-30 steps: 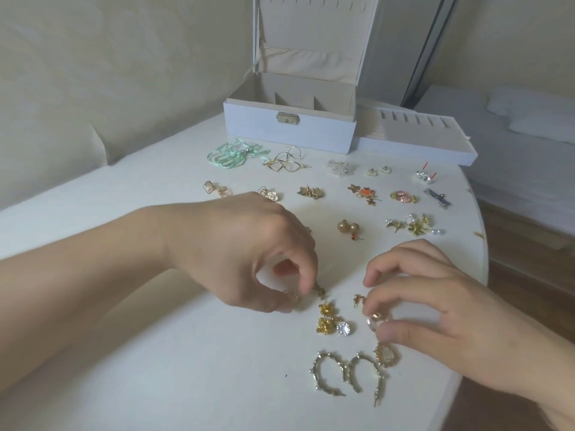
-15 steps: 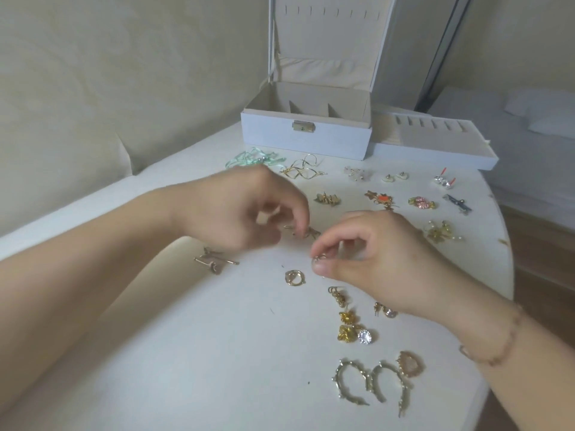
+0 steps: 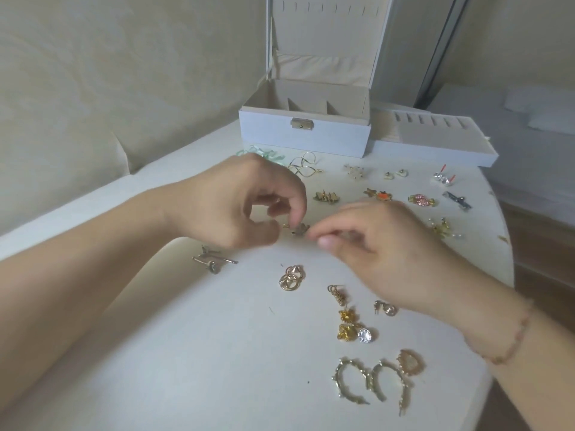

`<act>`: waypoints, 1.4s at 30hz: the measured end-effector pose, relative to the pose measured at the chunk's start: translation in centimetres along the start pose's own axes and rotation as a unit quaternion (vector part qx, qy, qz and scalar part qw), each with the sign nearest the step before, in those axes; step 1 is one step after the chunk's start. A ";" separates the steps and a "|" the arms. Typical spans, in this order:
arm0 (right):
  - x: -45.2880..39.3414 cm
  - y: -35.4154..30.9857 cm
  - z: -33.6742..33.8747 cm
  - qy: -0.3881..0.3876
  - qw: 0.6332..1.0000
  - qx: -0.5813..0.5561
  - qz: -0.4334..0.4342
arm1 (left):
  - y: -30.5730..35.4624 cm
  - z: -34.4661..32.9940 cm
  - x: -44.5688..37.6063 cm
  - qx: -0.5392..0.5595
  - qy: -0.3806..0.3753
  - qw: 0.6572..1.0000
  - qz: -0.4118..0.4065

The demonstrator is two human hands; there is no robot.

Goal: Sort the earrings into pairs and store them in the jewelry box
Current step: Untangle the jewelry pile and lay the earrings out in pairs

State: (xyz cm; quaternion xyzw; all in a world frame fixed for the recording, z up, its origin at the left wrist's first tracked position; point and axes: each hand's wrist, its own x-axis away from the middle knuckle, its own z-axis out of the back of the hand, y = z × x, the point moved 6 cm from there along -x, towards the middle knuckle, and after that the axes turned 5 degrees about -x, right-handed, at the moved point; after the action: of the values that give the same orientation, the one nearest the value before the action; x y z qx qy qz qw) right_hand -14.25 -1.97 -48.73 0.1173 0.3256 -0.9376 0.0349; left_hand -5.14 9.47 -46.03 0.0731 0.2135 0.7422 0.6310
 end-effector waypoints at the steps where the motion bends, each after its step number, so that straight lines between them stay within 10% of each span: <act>1: 0.5 0.3 1.2 0.012 1.000 -0.016 -0.006 | 0.1 -0.5 0.1 -0.017 -0.021 1.000 -0.011; 10: 6.4 0.4 1.1 -0.127 0.990 0.056 -0.002 | 0.6 -4.1 -0.1 -0.105 -0.113 0.987 -0.031; 26: 6.5 0.9 0.9 -0.075 0.994 0.077 0.016 | 2.3 -4.3 -0.6 -0.177 -0.035 0.977 -0.110; 32: 5.2 3.3 4.2 0.041 0.996 -0.078 -0.025 | 3.2 -5.4 -0.5 -0.149 -0.065 0.978 -0.133; 42: 1.8 3.2 0.6 0.022 0.998 -0.009 -0.060 | 3.4 -5.3 0.1 -0.065 -0.148 0.979 -0.126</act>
State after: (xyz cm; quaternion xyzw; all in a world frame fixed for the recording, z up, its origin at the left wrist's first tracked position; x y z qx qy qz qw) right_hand -15.70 -4.80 -50.67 0.1182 0.3411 -0.9322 -0.0276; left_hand -10.19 8.02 -49.39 0.1130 0.0766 0.6505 0.7472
